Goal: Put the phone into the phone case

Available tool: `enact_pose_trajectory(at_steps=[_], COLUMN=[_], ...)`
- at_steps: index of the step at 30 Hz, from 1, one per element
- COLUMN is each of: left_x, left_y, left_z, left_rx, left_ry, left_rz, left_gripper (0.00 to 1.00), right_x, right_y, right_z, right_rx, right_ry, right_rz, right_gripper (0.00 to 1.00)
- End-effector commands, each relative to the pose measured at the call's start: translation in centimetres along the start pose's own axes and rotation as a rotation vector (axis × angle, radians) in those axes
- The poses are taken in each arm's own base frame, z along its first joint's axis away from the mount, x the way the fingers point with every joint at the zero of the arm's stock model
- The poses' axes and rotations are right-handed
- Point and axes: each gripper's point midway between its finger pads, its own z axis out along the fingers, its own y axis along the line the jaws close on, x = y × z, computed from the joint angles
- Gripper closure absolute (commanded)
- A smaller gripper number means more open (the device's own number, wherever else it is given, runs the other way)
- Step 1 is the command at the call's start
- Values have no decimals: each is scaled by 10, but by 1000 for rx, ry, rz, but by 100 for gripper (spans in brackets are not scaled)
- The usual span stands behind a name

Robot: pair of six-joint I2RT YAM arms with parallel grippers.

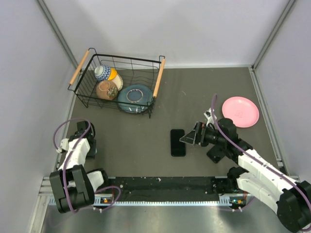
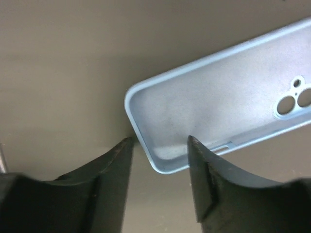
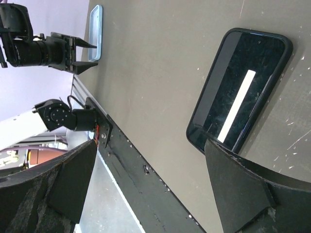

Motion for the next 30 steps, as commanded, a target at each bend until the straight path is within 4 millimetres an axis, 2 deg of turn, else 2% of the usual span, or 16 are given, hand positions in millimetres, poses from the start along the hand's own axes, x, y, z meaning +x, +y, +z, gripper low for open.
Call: enact_pose_trajectory(at_steps=[1,2,4,9,16,21,23,26,27,28,29,30], left_x=[33,38,43,64,79,107,117,136,140,145,148,151], left_y=[2,8,13,24,20,40,47,46,46,50,50,51], left_z=[4,2,0,-11,-43,-61,-66,-77,-79,-82,-84,-86], left_rx=[17,-13,-33,-27,138,171,180,235,232,234,239,235], left_ry=[159,181,210,323,345,404,434,507,521,538,546,555], left_rz=[-24,6,33,98,157,238,249,256,240,263,266,259], left_gripper=[60,85,100,100,100,100,100,100,100,100,100,100], right_x=[-19,-21,-23,-30,-32,-29,-30,-31,-26,-36,-38,-31], right_y=[15,18,19,20,21,17,11,-2,-14,-24,-31,-45], right_z=[-1,-1,-1,1,3,-1,-3,-6,-9,-14,-17,-23], right_rx=[-23,-26,-26,-11,-8,17,41,116,182,253,302,384], right_ry=[-48,-48,-50,-65,-57,-67,-83,-116,-105,-162,-180,-168], right_rz=[-43,-38,-37,-35,-13,-11,-7,15,47,60,74,107], right_gripper=[8,8,8,8,8,8,8,8,8,8,8,8])
